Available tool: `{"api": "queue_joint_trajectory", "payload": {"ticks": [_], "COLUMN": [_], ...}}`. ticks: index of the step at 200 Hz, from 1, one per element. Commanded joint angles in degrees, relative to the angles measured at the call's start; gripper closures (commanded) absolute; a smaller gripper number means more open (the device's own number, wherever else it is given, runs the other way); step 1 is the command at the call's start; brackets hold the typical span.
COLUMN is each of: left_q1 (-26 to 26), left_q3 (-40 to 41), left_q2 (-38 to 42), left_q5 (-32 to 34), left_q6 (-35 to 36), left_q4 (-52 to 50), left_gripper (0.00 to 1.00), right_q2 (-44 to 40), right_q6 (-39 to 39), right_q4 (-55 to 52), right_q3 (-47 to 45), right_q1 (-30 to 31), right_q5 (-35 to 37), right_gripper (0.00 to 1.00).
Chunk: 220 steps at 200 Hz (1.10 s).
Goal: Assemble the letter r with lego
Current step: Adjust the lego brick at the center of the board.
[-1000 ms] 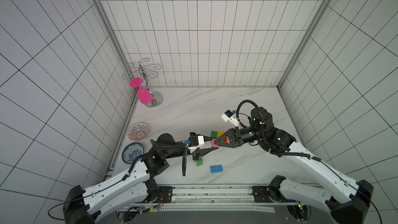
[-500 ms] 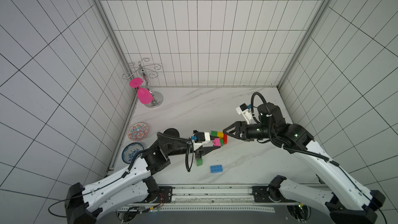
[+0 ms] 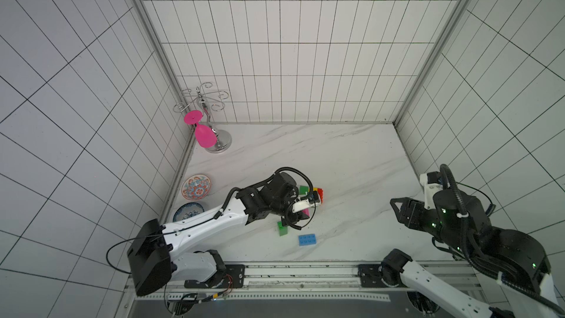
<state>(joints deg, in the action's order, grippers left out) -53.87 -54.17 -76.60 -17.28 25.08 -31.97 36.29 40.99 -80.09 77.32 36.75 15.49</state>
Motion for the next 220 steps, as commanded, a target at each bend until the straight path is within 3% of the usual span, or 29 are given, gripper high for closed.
{"api": "queue_joint_trajectory", "payload": {"ticks": [1,46,139,182,199,220], "left_q1": [-1.01,-2.54,-6.51,-7.37,-7.72,-7.83], "left_q3": [-2.66,-5.51,-10.91,-11.22,-10.71,-10.04], "left_q2": [-5.73,-15.19,-27.13,-28.63,-27.84,-25.83], "left_q5": [7.16,12.29,13.41,11.82,11.43,11.06], "left_q6": [1.33,0.47,-0.73,-0.47,-0.73,-0.71], "left_q4": [-3.78,-1.68,-1.37,-2.05,-1.96,-1.24], "left_gripper": [1.00,1.00,1.00,0.82,0.71,0.57], "right_q2": [-1.57,-3.51,-2.40,-0.05,1.20,1.68], "right_q6": [1.70,2.13,0.47,-2.75,-3.86,-4.66], "right_q4": [-4.92,-5.59,-6.57,-7.13,-7.50,-5.19], "right_q3": [-1.63,-2.68,-3.07,-3.83,-4.65,-6.15], "right_q1": [-0.28,-0.28,-0.26,-0.27,-0.28,-0.28], "right_q5": [2.71,1.61,-2.11,-7.77,-10.33,-14.22], "right_gripper": [0.40,0.40,0.39,0.34,0.25,0.21]}}
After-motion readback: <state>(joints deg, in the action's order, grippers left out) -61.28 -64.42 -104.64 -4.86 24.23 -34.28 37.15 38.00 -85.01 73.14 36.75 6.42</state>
